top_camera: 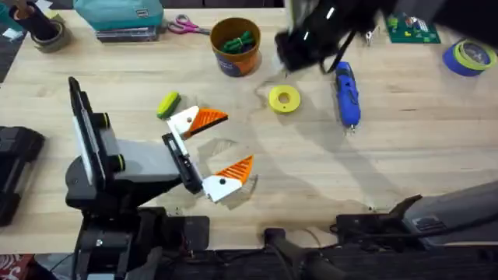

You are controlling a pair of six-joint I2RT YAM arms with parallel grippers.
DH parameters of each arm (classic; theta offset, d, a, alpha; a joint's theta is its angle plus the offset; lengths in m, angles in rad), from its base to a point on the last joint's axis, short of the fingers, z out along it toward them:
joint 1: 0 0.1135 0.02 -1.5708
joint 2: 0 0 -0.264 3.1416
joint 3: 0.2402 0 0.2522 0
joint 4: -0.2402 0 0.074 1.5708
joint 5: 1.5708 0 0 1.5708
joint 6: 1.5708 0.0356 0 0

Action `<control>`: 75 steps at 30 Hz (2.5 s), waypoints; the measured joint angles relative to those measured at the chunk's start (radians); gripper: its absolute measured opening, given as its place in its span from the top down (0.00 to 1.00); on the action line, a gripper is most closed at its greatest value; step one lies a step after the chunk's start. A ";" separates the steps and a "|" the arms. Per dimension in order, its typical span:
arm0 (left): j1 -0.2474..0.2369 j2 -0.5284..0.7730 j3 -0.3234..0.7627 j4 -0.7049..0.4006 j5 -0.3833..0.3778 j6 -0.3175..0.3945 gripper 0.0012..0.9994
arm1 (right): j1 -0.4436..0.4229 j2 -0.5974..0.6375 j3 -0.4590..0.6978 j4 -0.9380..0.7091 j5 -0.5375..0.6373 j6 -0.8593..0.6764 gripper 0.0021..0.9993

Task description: Pick up the gripper from the table and insert it into the empty holder that is missing its gripper. Then pick up a screw, insert it into the mounting hole, and use the screwdriver to tighten it. Finally, clean up the table by picking up the vegetable and placing it into the bucket.

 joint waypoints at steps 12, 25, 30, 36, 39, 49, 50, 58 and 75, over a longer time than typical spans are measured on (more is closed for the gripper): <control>0.000 0.000 0.000 0.000 0.000 0.000 0.01 | 0.001 -0.017 0.370 -0.301 0.001 -0.015 1.00; 0.000 0.000 0.000 0.000 0.000 0.000 0.01 | 0.101 -0.016 0.370 -0.281 0.003 -0.056 1.00; 0.000 0.000 0.000 0.000 0.000 0.000 0.01 | 0.155 0.008 0.387 -0.277 -0.017 -0.087 1.00; 0.000 0.000 0.000 0.000 0.000 0.000 0.01 | 0.200 0.059 0.428 -0.270 -0.044 -0.119 1.00; 0.000 0.000 0.000 0.000 0.000 0.000 0.01 | 0.263 0.074 0.456 -0.257 -0.074 -0.173 1.00; 0.000 0.000 0.000 0.000 0.000 0.000 0.01 | 0.369 0.074 0.464 -0.199 -0.108 -0.259 1.00; 0.000 0.000 0.000 0.000 0.000 0.000 0.01 | 0.376 0.074 0.464 -0.194 -0.113 -0.265 1.00; 0.000 0.000 0.000 0.000 0.000 0.000 0.01 | 0.422 0.074 0.464 -0.173 -0.144 -0.310 1.00; 0.000 0.000 0.000 0.000 0.000 0.000 0.01 | 0.478 0.075 0.464 -0.166 -0.152 -0.370 1.00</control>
